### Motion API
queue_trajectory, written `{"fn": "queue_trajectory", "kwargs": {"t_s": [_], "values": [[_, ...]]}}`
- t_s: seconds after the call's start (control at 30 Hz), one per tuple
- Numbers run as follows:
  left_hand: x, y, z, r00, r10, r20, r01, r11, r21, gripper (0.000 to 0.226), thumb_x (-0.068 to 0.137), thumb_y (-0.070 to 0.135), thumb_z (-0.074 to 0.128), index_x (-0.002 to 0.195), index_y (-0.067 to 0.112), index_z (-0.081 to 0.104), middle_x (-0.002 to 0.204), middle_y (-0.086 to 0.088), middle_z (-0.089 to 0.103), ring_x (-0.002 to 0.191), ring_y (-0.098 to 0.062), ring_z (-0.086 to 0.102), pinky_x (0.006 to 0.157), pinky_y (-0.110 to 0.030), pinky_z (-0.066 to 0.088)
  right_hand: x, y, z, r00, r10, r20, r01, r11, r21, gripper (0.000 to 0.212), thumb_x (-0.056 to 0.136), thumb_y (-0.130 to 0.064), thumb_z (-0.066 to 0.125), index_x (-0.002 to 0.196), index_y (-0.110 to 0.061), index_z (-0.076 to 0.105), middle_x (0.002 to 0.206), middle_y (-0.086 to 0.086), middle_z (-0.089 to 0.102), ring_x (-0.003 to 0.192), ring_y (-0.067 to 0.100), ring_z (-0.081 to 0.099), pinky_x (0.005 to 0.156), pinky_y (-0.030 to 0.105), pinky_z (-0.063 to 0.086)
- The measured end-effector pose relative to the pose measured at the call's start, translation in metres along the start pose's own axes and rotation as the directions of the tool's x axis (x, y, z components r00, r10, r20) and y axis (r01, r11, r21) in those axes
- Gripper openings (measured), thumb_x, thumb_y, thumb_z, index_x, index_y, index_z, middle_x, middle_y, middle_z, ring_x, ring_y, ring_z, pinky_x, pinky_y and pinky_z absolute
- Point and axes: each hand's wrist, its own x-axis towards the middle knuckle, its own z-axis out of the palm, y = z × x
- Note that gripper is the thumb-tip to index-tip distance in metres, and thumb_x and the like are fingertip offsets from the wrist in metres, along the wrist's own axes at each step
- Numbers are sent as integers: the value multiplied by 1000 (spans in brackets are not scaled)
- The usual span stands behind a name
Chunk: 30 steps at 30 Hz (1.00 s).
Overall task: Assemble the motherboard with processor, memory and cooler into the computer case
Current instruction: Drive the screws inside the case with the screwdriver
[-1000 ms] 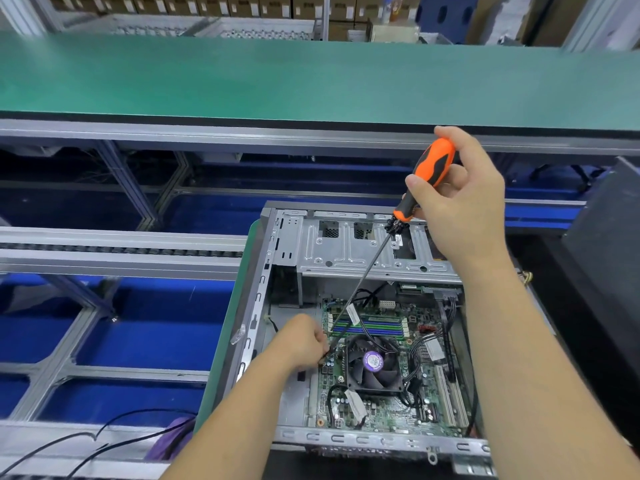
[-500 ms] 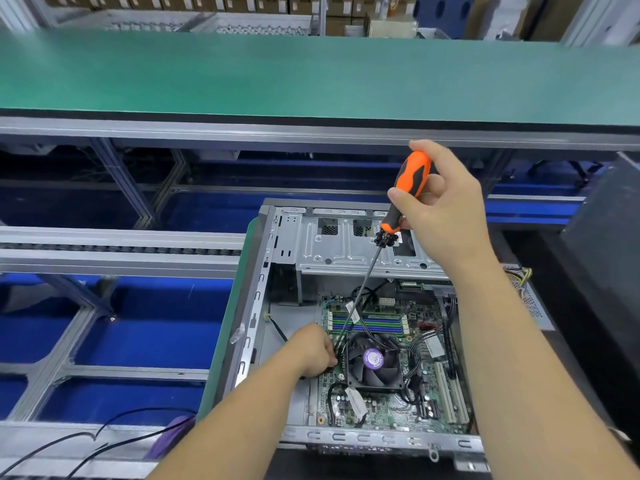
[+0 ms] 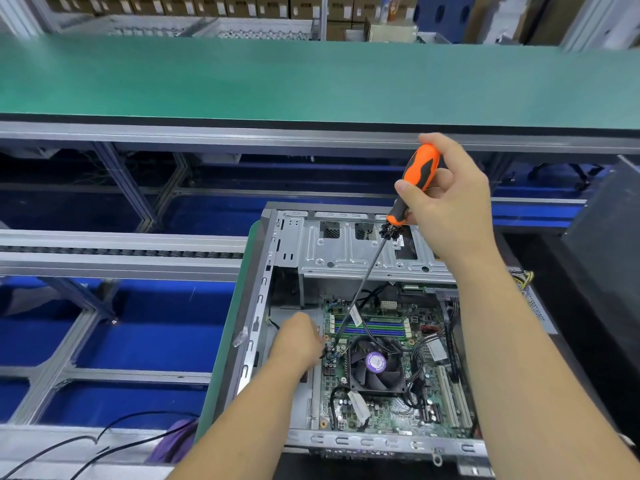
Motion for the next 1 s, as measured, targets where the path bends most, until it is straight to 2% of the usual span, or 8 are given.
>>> {"fn": "queue_trajectory", "kwargs": {"t_s": [0.1,0.27,0.33,0.43,0.53,0.63,0.8,1.0], "values": [[2,2,3,999,-25,-41,22,997,-68,18,93,3,56,81,11,67,95,-11,72,83,-25,66,68,-30,52,-1,0,0,1000,-13,-27,13,1000,12,53,88,-15,72,135,-29,53,81,-5,65,79,27,66,74,51,60],[8,3,8,993,-71,-92,39,949,-313,17,92,-3,57,98,9,68,103,-12,68,85,-21,61,69,-25,49,0,-1,-5,996,-38,-78,40,999,19,50,86,-17,70,131,-31,54,80,13,62,76,37,62,69,55,57],[9,2,9,992,-83,-98,43,934,-355,21,91,-7,56,97,9,69,103,-13,68,81,-20,61,64,-23,48,0,-3,-7,995,-41,-87,42,999,16,50,87,-16,70,131,-33,53,81,16,62,77,39,61,69,57,58],[10,0,13,994,-61,-89,27,938,-346,21,90,-8,57,94,9,69,98,-10,66,80,-19,59,61,-20,45,1,-4,-8,995,-43,-92,45,999,19,49,88,-14,70,130,-32,53,82,17,62,76,38,63,68,56,58],[12,0,16,995,-44,-87,12,942,-337,13,91,-3,61,89,7,69,82,-8,63,67,-15,53,52,-15,40,1,-4,-7,994,-51,-96,52,999,13,49,90,-12,70,133,-27,53,81,14,63,75,33,65,68,53,60],[13,1,18,995,-25,-95,-7,947,-320,8,90,0,64,90,4,71,79,-7,63,69,-15,54,60,-18,42,1,-4,-6,995,-53,-90,54,998,9,49,90,-11,70,133,-26,53,82,15,62,76,35,64,69,54,59],[13,3,17,994,9,-109,-43,948,-314,12,90,0,65,82,9,66,73,-1,59,67,-12,52,54,-12,37,0,-2,-4,995,-50,-86,51,999,10,49,90,-11,70,134,-24,54,84,16,63,78,36,64,72,54,58],[13,3,18,993,27,-119,-58,963,-265,15,88,-1,64,76,9,63,71,-3,56,66,-16,50,61,-16,40,1,-3,-3,997,-41,-71,42,999,13,49,89,-13,70,132,-28,54,85,13,63,79,35,64,72,54,58]]}}
